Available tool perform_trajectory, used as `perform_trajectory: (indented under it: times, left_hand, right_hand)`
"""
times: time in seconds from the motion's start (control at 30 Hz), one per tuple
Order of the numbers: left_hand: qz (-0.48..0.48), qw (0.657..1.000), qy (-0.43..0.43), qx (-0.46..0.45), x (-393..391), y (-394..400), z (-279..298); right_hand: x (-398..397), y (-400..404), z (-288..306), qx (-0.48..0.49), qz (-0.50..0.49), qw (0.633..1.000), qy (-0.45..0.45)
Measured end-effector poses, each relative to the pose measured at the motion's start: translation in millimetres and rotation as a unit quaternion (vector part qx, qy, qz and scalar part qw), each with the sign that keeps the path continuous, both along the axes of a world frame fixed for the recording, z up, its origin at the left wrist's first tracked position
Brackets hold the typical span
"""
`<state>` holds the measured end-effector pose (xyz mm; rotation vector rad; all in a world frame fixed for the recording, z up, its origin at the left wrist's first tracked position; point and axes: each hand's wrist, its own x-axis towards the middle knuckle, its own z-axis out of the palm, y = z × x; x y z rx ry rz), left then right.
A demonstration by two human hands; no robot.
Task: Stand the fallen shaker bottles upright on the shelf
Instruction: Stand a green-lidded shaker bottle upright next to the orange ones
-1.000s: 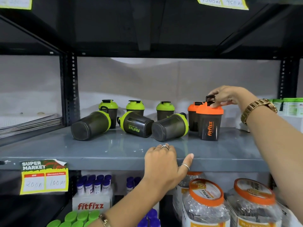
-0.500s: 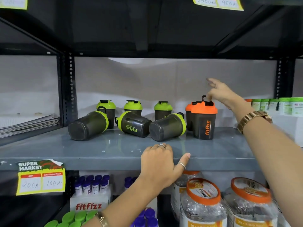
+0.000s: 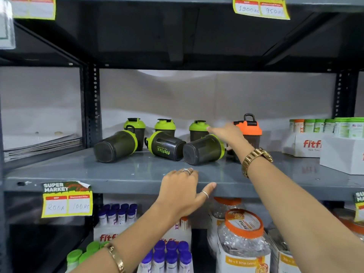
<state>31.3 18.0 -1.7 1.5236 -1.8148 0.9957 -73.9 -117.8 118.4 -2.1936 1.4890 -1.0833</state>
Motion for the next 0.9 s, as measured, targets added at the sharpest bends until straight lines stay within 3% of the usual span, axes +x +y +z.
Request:
perform_trajectory:
  times: [0.1, 0.2, 0.33, 0.43, 0.6, 0.73, 0.9]
  left_hand:
    - [0.017, 1.000, -0.002, 0.001, 8.8, 4.9, 0.7]
    - [0.017, 1.000, -0.001, 0.001, 16.7, 8.8, -0.1]
    - [0.010, 1.000, 0.003, 0.018, 18.7, 9.2, -0.3]
    - [0.011, 1.000, 0.013, 0.023, 18.3, 7.5, 0.7]
    - [0.011, 0.999, 0.021, 0.029, 18.1, 7.3, 0.3]
    - [0.007, 0.999, 0.027, 0.029, 18.2, 7.4, 0.9]
    - [0.004, 0.999, 0.033, 0.024, 16.8, 9.0, 1.3]
  right_hand:
    - [9.6, -1.2, -7.4, 0.079, -0.001, 0.997, -0.019]
    - [15.3, -5.4, -17.6, 0.193, 0.013, 0.972, -0.133]
    - [21.3, -19.2, -23.1, 0.204, 0.025, 0.956, -0.208]
    - [26.0, -20.1, -18.6, 0.179, 0.030, 0.959, -0.219]
    - [30.3, -21.3, -9.4, 0.028, 0.047, 0.983, -0.177]
    - [29.0, -23.8, -5.2, -0.051, 0.078, 0.991, -0.097]
    - [24.2, -24.8, -7.4, -0.054, 0.116, 0.989, -0.070]
